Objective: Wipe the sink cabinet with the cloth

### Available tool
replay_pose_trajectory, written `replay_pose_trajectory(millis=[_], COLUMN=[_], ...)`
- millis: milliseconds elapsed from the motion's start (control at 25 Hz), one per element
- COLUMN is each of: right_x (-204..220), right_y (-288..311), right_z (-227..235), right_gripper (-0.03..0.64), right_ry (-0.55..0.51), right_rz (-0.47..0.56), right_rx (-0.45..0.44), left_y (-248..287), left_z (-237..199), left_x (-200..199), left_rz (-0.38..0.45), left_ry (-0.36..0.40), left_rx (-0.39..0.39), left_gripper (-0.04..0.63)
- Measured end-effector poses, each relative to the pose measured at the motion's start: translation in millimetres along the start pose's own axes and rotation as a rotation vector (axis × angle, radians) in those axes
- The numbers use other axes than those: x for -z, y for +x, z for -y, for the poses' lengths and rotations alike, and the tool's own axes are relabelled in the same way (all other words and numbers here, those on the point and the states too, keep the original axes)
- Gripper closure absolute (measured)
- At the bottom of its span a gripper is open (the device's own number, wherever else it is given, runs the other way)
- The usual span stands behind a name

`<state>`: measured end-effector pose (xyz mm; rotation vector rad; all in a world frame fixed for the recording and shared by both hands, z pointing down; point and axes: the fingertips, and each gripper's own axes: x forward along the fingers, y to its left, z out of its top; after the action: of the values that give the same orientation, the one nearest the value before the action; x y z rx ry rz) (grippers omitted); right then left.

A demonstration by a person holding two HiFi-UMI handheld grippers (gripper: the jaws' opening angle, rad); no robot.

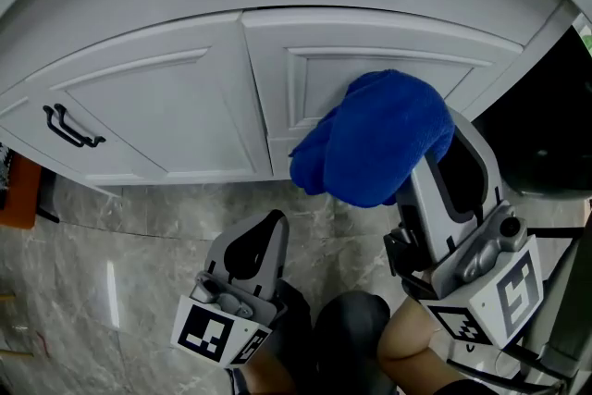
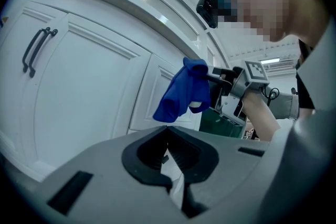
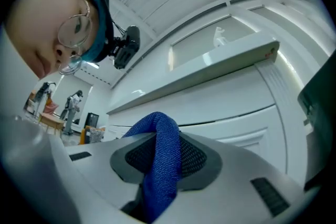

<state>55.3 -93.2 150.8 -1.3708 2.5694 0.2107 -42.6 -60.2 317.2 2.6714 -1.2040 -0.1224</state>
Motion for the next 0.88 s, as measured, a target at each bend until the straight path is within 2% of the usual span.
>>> replay_pose_trajectory(millis=[120,200,480,680,880], right_x=[-4.1,-3.1,31.8,53.7,52.9], right_y=[3.5,-2.4,-27.2,-30.4,-57.6], right_z=[-29.2,-30.8,55.5,93.0,132.1], right_gripper=[0.503,0.503,0.503,0.503,0.503], right_ry=[0.009,-0.014,-0.083,-0.182,-0.186], right_rz=[0.01,-0.007,-0.111,-0.169,-0.156], right_rx=[-0.109,-0.103,0.181,0.302,0.439], left_y=[-2.0,-4.0,-11.0,-13.3,-13.5], left_z=[1.4,2.8,9.4,12.0,13.2], left_x=[-1.2,-2.6,-3.0,-3.9,-2.6], left_rz=[0.001,0.005,0.002,0.001,-0.01], left_ry=[0.007,0.008,0.019,0.027,0.037], left_rx=[-0.007,-0.01,-0.001,-0.005,-0.004], left_gripper=[0.591,0.591,0.591,0.591,0.591])
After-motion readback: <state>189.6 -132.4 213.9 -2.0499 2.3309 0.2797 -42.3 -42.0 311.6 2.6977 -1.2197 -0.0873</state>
